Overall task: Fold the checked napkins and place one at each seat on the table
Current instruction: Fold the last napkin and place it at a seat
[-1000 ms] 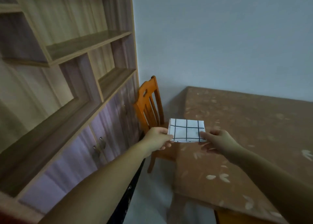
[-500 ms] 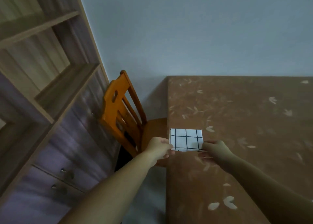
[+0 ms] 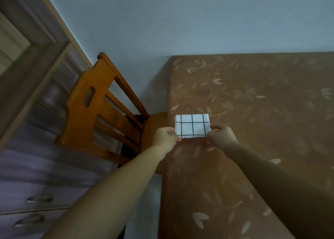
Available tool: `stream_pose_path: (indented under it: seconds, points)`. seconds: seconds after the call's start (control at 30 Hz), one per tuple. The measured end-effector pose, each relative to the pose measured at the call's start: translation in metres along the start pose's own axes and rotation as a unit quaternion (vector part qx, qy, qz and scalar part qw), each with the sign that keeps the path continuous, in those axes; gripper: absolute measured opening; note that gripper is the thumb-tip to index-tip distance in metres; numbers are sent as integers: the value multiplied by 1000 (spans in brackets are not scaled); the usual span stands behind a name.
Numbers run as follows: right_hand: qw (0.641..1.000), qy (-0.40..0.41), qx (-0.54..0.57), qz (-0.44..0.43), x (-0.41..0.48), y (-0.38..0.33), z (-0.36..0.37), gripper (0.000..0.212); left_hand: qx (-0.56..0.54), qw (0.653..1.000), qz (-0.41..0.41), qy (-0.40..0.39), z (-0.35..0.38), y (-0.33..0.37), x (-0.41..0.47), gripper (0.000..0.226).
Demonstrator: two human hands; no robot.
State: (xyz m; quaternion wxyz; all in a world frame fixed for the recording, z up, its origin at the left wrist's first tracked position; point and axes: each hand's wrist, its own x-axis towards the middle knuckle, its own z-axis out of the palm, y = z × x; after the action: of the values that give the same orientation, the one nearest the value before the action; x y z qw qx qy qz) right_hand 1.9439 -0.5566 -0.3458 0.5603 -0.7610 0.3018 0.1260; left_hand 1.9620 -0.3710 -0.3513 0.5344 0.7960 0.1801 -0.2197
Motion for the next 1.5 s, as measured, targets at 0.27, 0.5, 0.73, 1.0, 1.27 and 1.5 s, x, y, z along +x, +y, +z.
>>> stream_pose_path:
  seconds: [0.27,0.5,0.73,1.0,1.27,1.5]
  points:
    - [998,35,-49,18,36,-4,17,28,-15,1000,25,-1,6,-2,38,31]
    - [991,117,-60,21,4,16,10,33,68,992,103,11,-28,-23,22,38]
    - [982,160,-101,-10,-21,19,7,32,119,980,162,-5,-42,-18,12,25]
    - [911,81,-364,-173,15,19,17,64,218,952,202,71,-7,-17,35,64]
    - [882,79,-376,-272,50,35,16,54,255,930,232,129,10,-28,54,50]
    - [889,92,-343,-290,63,29,31,50,220,934,244,139,8,-29,67,38]
